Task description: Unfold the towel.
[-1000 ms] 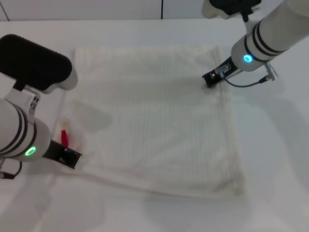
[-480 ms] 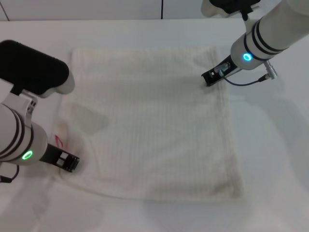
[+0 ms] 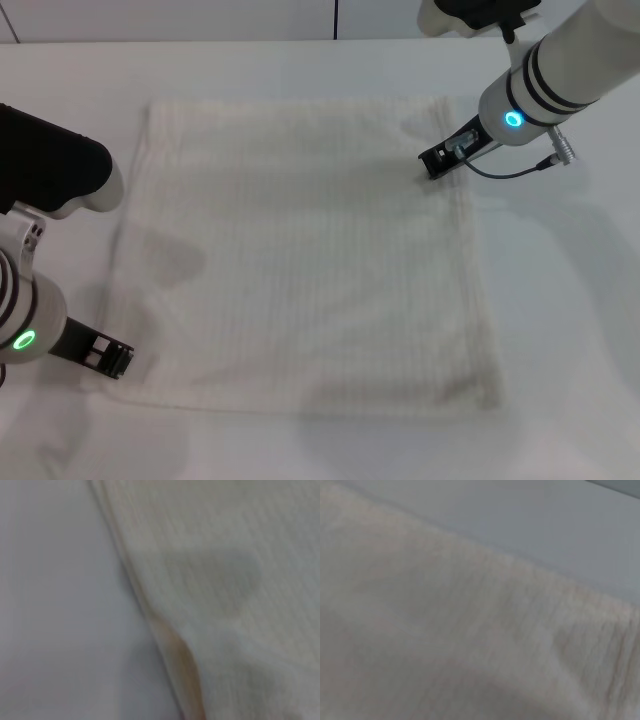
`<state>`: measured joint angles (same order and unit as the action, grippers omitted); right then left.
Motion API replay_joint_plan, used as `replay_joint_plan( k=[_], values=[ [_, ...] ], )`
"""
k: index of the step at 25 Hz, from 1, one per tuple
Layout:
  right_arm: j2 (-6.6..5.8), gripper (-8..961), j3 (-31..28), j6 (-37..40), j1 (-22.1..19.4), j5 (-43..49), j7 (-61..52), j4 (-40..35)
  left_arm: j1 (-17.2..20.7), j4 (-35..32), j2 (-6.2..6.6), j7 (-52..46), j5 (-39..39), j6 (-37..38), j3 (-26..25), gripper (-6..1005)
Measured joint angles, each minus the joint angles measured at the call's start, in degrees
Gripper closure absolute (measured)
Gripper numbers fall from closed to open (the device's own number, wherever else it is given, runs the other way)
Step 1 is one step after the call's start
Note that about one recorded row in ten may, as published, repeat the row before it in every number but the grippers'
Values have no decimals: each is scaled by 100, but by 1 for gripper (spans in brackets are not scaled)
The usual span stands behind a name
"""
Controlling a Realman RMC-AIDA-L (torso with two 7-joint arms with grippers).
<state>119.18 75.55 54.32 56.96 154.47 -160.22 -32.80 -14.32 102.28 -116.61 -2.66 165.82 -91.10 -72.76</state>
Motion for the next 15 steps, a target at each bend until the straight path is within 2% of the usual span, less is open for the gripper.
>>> replay_joint_plan(
  k=[4,5,9,10,11,12,13,14,15],
  values=[
    [0,954,43,0,-11,-10,0,-42,18,8,3,-3,1,-50,-3,611],
    [1,954,49,0,-36,-12,0,-113,51,295,14,-34,9,-250,20,609],
    [13,955,187,-2,-206,-13,0,-563,-22,701,107,101,12,-90,-9,598],
    [21,955,458,-36,-469,-15,-25,-1176,-105,719,144,277,14,151,-126,595],
    [21,955,458,-36,-469,-15,-25,-1176,-105,719,144,277,14,151,-126,593],
    [24,955,619,-81,-650,-14,-46,-1558,-105,719,144,277,14,151,-126,590],
    [28,955,936,-223,-1070,-13,-77,-2404,-247,678,167,798,12,912,-540,587],
    [28,955,936,-223,-1070,-13,-77,-2404,-239,627,115,1188,15,1613,-849,585],
    [31,955,1112,-375,-1358,-14,-84,-2900,-239,627,115,1188,15,1613,-849,582]
  ],
)
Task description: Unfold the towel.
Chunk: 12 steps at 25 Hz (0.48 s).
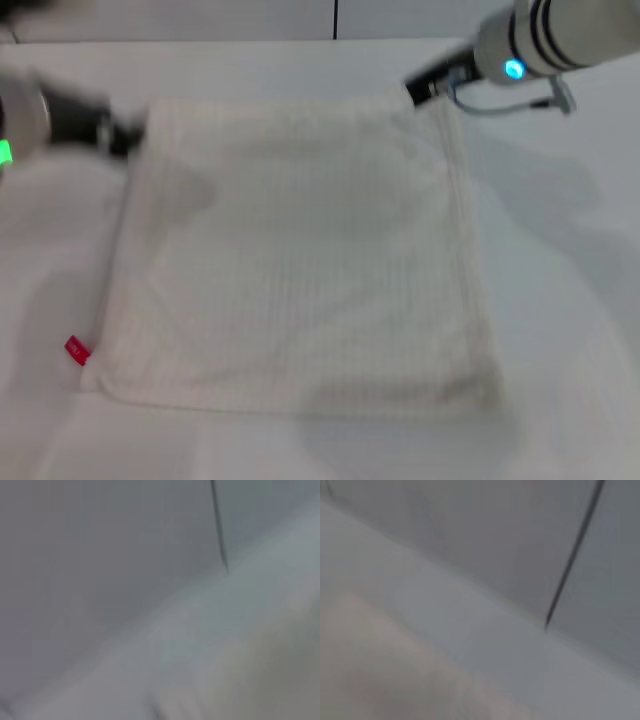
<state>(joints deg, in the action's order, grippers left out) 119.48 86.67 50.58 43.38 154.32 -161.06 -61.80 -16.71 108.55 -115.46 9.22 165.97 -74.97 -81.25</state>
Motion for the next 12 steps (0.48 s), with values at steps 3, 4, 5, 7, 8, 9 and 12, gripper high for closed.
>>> replay_joint_plan(
  k=[3,4,5,7,8,9,12],
  values=[
    [-13,955,844,-1260,-1384,37,68,-1942,118,-84,-122,493,0,1029,-356,574],
    [-13,955,844,-1260,-1384,37,68,-1942,761,-263,-304,1190,-17,3680,-574,571],
    [-14,955,1268,-2378,-2263,46,178,-2655,983,-355,-304,1230,-21,4515,-511,568],
    [-3,954,1484,-3086,-2775,45,244,-2886,1180,-452,-301,1247,-24,5318,-446,563],
    [17,954,1922,-4598,-3569,48,345,-2949,1755,-929,-300,1211,-42,7440,-197,560],
    [17,951,1922,-4598,-3569,48,345,-2949,1895,-1124,-297,1194,-54,7980,-122,558],
    [29,941,2472,-7230,-4355,-10,320,-2306,2238,-2186,-302,1052,-129,10406,151,550]
  ],
)
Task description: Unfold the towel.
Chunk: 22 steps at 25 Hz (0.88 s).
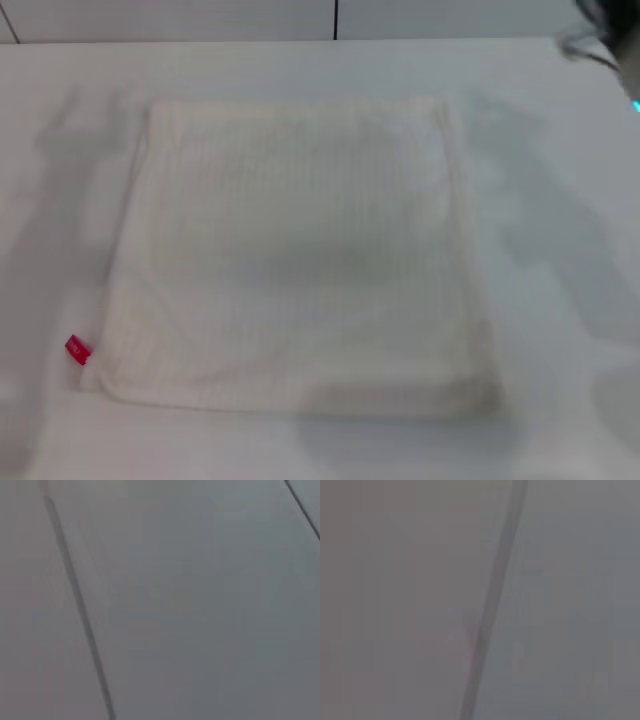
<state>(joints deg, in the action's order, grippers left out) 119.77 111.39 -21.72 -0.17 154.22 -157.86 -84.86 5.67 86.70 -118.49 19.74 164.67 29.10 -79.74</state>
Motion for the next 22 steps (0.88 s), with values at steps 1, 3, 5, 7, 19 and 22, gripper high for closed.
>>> replay_joint_plan(
  k=[1,3,5,7,19,22],
  values=[
    [-8,937,306,-1726,-153,-208,-204,937,50,-760,5,-181,-68,1117,122,547],
    [-26,931,672,-3546,-7,-637,-475,2349,-14,-1578,9,-429,-140,1982,174,459],
    [-29,924,879,-4401,139,-893,-596,3099,-117,-2115,1,-574,-211,2339,171,372],
    [-30,917,1356,-5759,446,-1588,-806,4328,-380,-3112,-11,-765,-430,3027,174,314],
    [-13,668,2112,-6917,606,-3208,-962,5753,-1674,-6852,-36,-1857,-1195,4803,233,185],
    [-15,600,2131,-6705,657,-3211,-961,5720,-1644,-6892,-42,-1848,-1196,4807,273,185]
  ],
)
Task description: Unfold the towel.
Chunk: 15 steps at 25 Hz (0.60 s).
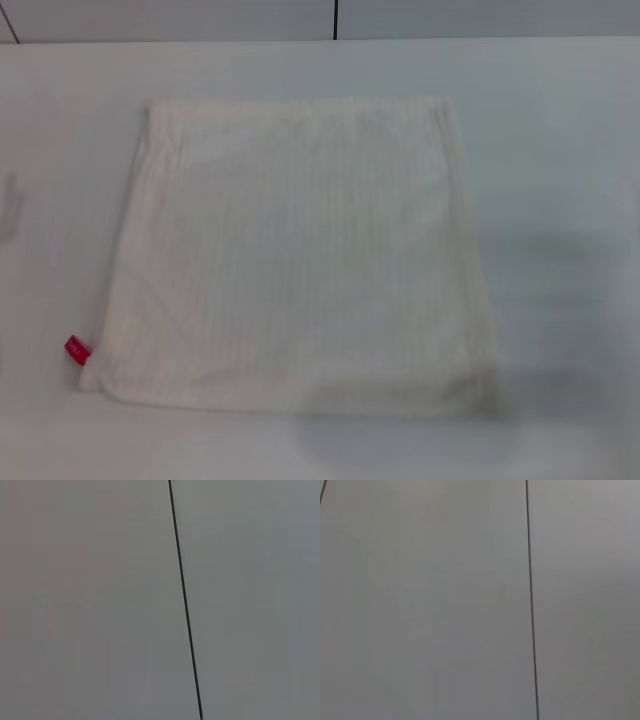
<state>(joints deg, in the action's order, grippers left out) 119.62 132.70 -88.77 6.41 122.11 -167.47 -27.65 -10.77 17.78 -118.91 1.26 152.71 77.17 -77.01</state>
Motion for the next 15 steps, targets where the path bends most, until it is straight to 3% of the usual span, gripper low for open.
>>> replay_joint_plan(
  k=[4,8,15],
  values=[
    [-2,508,78,66,34,3,10,9,5,-62,-7,1,9,15,113,185],
    [-9,287,132,113,68,4,17,55,4,-99,-14,17,1,8,168,185],
    [-6,228,203,182,87,7,22,117,-24,-144,-20,15,1,-8,237,185]
  ],
)
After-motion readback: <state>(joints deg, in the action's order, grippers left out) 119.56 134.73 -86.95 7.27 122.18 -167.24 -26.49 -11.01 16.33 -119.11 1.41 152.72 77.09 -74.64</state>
